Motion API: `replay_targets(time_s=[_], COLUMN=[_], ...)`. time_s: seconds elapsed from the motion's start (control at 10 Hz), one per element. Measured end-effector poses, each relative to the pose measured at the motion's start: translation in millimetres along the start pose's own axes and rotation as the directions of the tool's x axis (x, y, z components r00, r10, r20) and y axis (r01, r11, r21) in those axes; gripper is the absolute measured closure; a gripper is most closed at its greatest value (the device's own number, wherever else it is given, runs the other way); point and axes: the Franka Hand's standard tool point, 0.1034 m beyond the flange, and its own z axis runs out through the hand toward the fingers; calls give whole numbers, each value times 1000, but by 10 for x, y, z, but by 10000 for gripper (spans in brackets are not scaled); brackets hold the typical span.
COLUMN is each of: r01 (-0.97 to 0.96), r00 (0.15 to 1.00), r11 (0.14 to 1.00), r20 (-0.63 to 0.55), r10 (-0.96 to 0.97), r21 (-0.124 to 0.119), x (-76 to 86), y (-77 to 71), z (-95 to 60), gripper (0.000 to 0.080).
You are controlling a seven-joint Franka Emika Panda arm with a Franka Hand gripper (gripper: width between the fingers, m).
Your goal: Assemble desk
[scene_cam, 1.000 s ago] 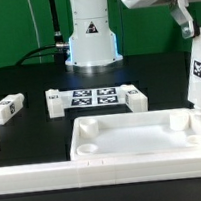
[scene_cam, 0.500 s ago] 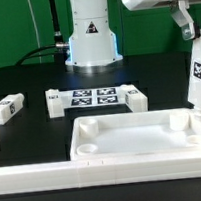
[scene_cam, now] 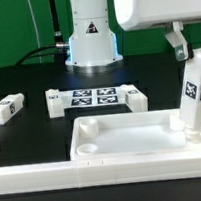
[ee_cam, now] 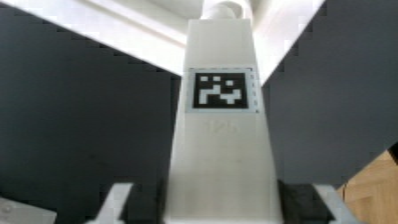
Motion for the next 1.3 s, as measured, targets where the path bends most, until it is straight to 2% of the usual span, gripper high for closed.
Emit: replay_targets(time_s=[0.4, 1.3], r01=[-2, 2], r00=[1000, 1000], r11=[1000, 1000], r20=[0, -5], r10=[2, -2], r21=[2, 6], x=[7, -38], y=[-30, -83], z=[1, 140], gripper=[505, 505])
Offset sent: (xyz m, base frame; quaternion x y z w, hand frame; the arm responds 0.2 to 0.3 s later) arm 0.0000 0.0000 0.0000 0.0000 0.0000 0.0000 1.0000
